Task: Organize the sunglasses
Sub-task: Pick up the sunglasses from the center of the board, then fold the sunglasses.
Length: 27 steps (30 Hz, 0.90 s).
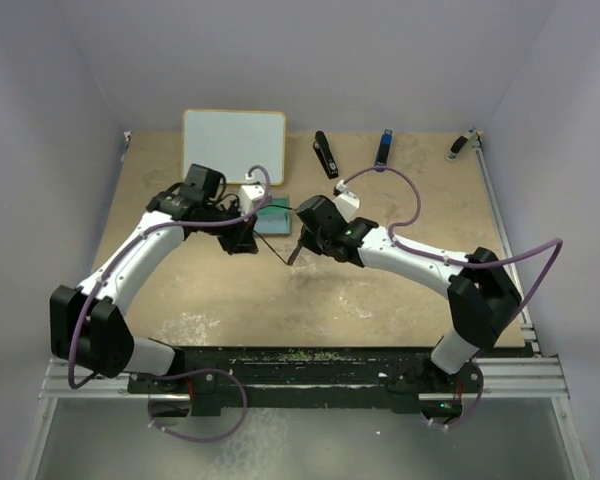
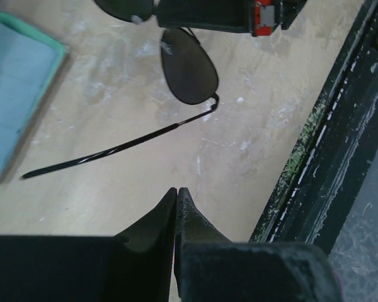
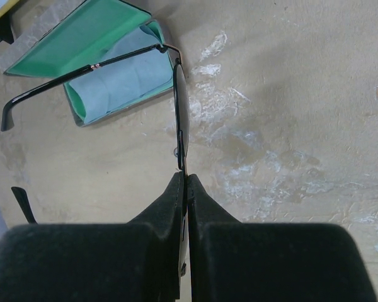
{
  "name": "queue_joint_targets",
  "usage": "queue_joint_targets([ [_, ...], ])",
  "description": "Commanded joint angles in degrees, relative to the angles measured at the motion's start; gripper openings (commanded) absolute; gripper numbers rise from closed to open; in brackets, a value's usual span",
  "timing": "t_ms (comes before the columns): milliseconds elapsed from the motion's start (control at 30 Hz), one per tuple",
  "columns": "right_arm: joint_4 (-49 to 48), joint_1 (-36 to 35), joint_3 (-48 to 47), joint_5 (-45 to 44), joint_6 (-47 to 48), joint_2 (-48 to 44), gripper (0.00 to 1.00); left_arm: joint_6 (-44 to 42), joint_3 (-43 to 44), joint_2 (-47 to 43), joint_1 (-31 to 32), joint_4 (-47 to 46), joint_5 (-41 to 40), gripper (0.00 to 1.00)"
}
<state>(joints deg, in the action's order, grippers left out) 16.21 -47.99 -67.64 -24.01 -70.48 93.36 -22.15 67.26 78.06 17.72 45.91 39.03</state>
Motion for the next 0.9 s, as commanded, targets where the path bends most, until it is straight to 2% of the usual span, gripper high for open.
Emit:
queue_joint_targets([
  [0,-0.17,0.33,-4.64,-0.35,1.97,0.05,0.0,-2.2,1.45,4.31,5.16,2.56,0.69,0.03],
  [367,-6.59,-1.25,-6.05,4.91,5.81,1.38,0.0,1.44,5.16,10.12,6.81,-2.76,-5.16,0.03],
  [867,-12.62,-4.46,-5.23,6.86,10.17,1.15,0.0,1.8,13.27,18.44,8.64,-0.96,-2.62,0.03],
])
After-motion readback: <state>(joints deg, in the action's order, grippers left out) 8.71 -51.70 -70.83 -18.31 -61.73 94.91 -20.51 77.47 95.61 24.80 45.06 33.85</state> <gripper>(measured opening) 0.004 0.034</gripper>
